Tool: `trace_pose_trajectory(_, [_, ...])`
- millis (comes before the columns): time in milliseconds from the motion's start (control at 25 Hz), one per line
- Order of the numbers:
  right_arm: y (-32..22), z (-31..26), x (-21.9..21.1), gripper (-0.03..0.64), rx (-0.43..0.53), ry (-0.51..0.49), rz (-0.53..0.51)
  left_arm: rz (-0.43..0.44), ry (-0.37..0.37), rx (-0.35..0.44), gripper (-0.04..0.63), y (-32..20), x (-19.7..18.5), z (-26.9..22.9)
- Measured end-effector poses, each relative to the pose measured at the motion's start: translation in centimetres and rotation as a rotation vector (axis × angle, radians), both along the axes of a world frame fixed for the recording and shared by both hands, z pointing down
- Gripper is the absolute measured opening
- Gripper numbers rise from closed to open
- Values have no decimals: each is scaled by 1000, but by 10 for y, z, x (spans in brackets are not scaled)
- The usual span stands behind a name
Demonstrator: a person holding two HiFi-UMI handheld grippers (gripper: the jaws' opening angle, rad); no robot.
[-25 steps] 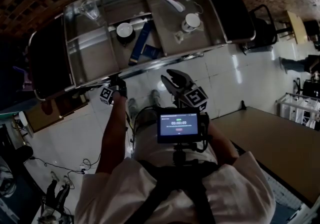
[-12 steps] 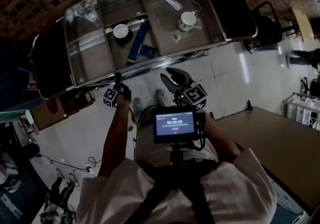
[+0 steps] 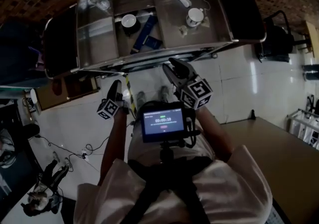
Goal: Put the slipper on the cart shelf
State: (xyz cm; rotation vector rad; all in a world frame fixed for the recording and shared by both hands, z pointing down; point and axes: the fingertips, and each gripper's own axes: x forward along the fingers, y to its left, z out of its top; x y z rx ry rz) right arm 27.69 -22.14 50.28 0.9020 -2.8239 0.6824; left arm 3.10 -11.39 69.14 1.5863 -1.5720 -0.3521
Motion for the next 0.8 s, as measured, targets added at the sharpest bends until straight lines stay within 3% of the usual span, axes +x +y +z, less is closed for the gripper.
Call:
trace_pose_trajectory(160, [2, -26, 6, 144, 24, -51, -11, 77, -314, 171, 25, -5, 0, -109])
trace_pose_trajectory(280, [1, -50, 12, 144, 55, -72, -12, 129, -438, 284, 11, -12, 12, -176])
trace_pose_trajectory(480, [4, -92, 22, 144, 102, -116, 13, 179, -498, 379, 0, -17, 31, -237])
trace_pose_trajectory(800, [19, -118, 43, 144, 217, -74, 70, 241, -509, 387, 0, -10, 44, -257])
